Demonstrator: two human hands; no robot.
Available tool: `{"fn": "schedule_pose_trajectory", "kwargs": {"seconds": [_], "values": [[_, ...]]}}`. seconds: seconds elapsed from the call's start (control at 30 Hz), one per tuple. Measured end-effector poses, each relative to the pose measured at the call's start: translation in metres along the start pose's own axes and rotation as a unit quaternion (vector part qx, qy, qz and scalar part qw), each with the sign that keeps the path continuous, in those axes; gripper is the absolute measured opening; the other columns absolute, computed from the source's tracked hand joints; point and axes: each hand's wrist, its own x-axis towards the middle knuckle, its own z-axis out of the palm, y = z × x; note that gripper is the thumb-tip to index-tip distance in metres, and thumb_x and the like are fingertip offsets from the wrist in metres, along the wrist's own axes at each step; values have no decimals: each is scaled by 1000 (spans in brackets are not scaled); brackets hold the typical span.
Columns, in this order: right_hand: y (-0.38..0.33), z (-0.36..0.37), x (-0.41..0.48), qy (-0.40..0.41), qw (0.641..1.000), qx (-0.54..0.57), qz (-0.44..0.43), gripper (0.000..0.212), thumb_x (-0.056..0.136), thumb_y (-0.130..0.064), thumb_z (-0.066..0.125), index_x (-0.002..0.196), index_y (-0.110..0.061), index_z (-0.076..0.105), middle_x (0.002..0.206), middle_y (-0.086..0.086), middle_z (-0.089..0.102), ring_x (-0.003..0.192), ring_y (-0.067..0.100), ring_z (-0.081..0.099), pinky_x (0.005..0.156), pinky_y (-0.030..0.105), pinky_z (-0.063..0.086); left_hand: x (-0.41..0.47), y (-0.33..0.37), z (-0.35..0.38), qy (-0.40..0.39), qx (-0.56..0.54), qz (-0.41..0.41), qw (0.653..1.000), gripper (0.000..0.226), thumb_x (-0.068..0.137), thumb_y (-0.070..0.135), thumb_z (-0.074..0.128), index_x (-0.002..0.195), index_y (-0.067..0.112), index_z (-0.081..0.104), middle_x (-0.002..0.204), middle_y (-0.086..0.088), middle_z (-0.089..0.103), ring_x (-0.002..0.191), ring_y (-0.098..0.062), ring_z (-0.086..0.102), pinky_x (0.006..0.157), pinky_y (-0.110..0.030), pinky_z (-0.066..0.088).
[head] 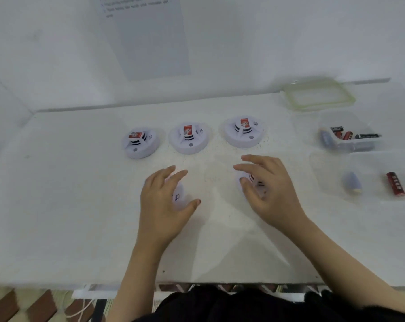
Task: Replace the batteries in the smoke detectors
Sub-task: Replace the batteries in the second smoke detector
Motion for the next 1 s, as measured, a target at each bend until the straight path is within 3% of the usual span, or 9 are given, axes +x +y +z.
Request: {"fn": "schedule_pose_trajectory", "kwargs": {"seconds": [0.13,0.23,0.33,0.43,0.57,0.67,0.77,0.9,1.0], "values": [[-14,29,-4,-115,992,-9,-55,30,86,-26,50,108,-15,67,121,4,60,111,17,49,98,16,28,-5,-17,-20,-126,42,-113,985,95,60,51,78,144,30,39,154,-8,29,142,-25,22,113,-36,20],[-13,45,-12,-201,976,-38,-74,39,85,-31,47,117,-14,62,122,6,60,113,19,50,98,22,33,-6,-30,-23,-112,2,-121,986,101,46,58,69,140,28,45,136,-2,43,128,-26,39,102,-31,34],[-12,51,-17,-234,967,-67,-74,41,85,-33,45,117,-15,62,122,5,61,113,21,54,96,26,38,-9,-32,-28,-96,-44,-119,987,103,43,61,61,141,34,41,120,10,42,112,-10,44,88,-14,33],[-14,50,-17,-249,966,-41,-52,43,86,-36,43,120,-17,61,127,2,58,118,17,51,100,22,32,-9,-26,-33,-87,-190,-131,969,93,49,53,68,137,48,38,119,12,45,107,4,47,85,-16,45],[-24,41,-16,-263,960,90,25,52,83,-45,50,132,-30,47,132,-16,48,125,0,40,105,18,31,-3,-16,-33,-89,-396,-108,908,79,57,34,78,129,32,46,123,5,57,115,-16,56,84,-35,53],[-35,33,-13,-259,924,265,100,70,80,-31,69,141,-27,34,136,-23,47,127,0,43,102,20,39,-1,-10,-25,-115,-432,-87,890,83,60,33,84,132,19,42,124,5,61,119,-19,56,87,-32,53],[-39,25,-11,-245,879,374,163,85,73,-23,76,144,-24,29,136,-18,49,127,4,46,103,24,41,-1,-6,-17,-147,-438,-96,882,88,60,44,86,132,23,40,129,5,59,123,-21,54,88,-33,52],[-38,16,-9,-235,860,409,195,85,69,-23,76,142,-25,33,137,-8,52,127,12,49,104,35,42,4,-8,-14,-167,-405,-79,896,89,62,38,84,137,20,41,135,4,56,128,-18,50,98,-35,48],[-35,13,-9,-210,870,395,208,83,69,-21,79,139,-31,36,134,-12,55,123,11,53,101,31,45,8,-12,-14,-164,-394,-70,902,85,64,29,80,140,13,45,138,-1,56,131,-22,48,106,-44,42]]}}
